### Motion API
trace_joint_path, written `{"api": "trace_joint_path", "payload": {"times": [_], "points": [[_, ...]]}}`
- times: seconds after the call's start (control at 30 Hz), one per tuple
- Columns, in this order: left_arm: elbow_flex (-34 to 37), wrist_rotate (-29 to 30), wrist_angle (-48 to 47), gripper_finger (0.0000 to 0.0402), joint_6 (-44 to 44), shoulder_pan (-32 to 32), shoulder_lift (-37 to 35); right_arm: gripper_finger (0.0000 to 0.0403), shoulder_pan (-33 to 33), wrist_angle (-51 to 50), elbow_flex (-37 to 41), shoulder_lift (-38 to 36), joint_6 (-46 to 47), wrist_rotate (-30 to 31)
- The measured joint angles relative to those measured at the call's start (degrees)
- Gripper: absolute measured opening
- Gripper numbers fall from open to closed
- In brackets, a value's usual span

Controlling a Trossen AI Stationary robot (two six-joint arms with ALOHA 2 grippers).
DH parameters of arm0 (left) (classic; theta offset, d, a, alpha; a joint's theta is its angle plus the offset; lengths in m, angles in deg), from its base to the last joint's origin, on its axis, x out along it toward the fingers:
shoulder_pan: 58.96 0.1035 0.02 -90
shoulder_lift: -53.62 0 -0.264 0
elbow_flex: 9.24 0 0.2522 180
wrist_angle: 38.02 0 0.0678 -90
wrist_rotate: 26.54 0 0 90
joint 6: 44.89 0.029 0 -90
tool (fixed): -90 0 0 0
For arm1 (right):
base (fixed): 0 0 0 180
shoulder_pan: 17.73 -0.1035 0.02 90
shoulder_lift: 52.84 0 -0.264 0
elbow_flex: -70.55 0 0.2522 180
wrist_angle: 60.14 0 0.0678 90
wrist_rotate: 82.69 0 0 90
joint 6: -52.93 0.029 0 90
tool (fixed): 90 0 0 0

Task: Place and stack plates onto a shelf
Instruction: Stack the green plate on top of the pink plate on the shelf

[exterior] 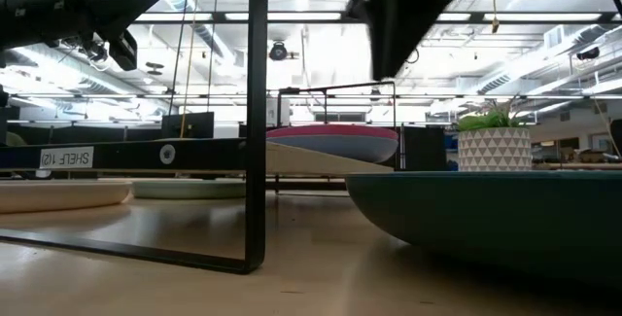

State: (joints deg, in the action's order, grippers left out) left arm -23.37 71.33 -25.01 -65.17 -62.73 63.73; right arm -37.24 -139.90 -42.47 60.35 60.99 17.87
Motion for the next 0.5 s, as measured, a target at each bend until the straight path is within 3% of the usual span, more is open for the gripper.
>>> {"api": "trace_joint_path", "payload": {"times": [0.27,0.5], "points": [[0.0,0.0,0.1,0.0020,0.1,0.0,0.0,0.0136,-8.2,3.1,5.0,0.1,11.9,-2.1],[0.0,0.0,1.4,0.0020,0.1,0.0,0.0,0.0149,-6.8,3.8,11.1,0.1,17.5,-4.9]]}}
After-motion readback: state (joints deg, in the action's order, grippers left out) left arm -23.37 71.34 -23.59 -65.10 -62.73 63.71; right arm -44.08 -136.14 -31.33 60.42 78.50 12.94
